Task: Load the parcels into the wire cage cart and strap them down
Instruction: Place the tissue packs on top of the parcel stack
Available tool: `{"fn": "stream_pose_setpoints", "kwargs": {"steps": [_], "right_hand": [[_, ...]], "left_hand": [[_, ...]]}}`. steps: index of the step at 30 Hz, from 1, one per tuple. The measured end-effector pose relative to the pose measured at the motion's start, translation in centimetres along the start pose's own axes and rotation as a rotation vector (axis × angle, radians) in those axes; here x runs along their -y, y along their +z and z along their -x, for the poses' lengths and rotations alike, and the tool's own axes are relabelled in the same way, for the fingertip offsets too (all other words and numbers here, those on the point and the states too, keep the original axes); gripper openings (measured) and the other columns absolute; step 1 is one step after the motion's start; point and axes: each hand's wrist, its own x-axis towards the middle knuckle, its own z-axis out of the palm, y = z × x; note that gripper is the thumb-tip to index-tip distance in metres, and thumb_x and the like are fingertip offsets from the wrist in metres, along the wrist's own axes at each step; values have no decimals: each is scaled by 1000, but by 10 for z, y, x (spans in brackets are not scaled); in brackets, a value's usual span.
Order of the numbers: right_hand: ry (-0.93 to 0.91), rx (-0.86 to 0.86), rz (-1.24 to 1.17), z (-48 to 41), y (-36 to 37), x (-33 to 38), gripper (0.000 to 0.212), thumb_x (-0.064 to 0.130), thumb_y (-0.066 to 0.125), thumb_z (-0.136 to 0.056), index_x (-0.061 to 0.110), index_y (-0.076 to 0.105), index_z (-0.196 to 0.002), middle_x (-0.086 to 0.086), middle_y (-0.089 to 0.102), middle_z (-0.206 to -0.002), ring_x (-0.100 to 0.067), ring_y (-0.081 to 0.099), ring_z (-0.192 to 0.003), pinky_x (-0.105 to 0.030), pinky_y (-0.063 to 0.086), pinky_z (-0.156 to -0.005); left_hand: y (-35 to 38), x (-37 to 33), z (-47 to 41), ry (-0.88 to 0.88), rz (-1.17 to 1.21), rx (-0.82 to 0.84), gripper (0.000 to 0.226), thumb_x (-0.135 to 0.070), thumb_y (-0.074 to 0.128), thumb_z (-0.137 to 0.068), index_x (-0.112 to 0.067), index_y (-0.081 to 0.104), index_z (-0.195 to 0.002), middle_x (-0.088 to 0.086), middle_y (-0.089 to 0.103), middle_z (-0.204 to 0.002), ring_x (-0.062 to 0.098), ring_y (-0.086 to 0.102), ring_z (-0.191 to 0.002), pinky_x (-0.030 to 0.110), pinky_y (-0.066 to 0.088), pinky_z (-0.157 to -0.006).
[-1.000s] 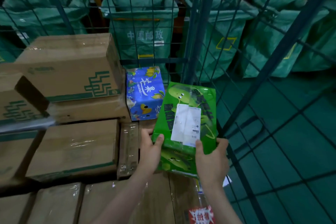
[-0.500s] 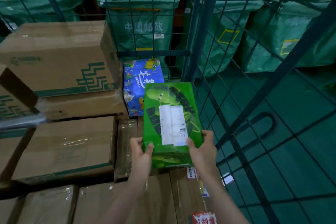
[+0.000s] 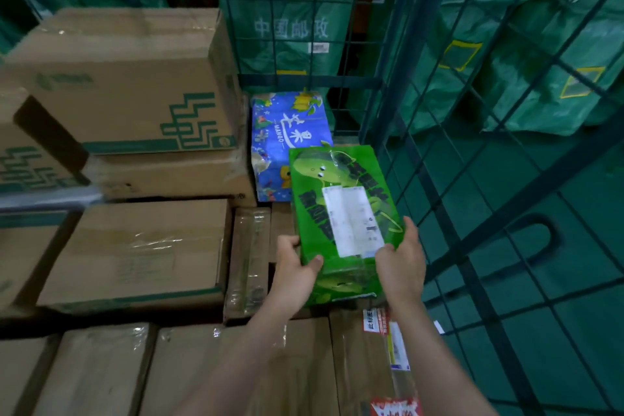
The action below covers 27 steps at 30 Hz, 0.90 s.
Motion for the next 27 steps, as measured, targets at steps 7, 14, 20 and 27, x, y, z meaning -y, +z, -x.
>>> {"fn": "stream_pose_setpoints", "kwargs": {"steps": [7, 14, 20, 27], "right_hand": [[-472, -1, 242, 17, 59, 63, 68, -5, 51, -79, 7, 33, -144, -12, 19, -156, -25, 12, -145, -35, 7, -116], [-500, 313, 130, 43, 185, 121, 57, 3, 48, -89, 0, 31, -143, -15, 28, -151, -22, 24, -141, -20, 15, -109], [-377, 308, 158, 39, 241, 149, 52, 15, 47, -95, 0, 34, -143, -23, 39, -142, -32, 41, -129, -29, 31, -102], [-249, 245, 99, 17, 289, 175, 65, 33, 44, -98, 5, 17, -150, -15, 21, -154, -31, 26, -139, -36, 25, -111]], "left_hand": [[-84, 1, -29, -126, 32, -148, 33, -16, 49, -97, -2, 41, -125, 12, 51, -121, 24, 49, -106, 30, 38, -91], [-222, 15, -73, -178, -18, -381, 37, -22, 46, -98, -7, 40, -131, 14, 50, -130, 30, 50, -117, 38, 39, -98], [-297, 32, -103, -158, 7, -399, 40, -25, 43, -98, -10, 35, -134, 11, 48, -132, 29, 48, -121, 41, 37, -103], [-343, 48, -147, -199, 47, -424, 49, -27, 43, -99, -13, 25, -143, 11, 47, -132, 28, 47, -120, 34, 39, -85]]}}
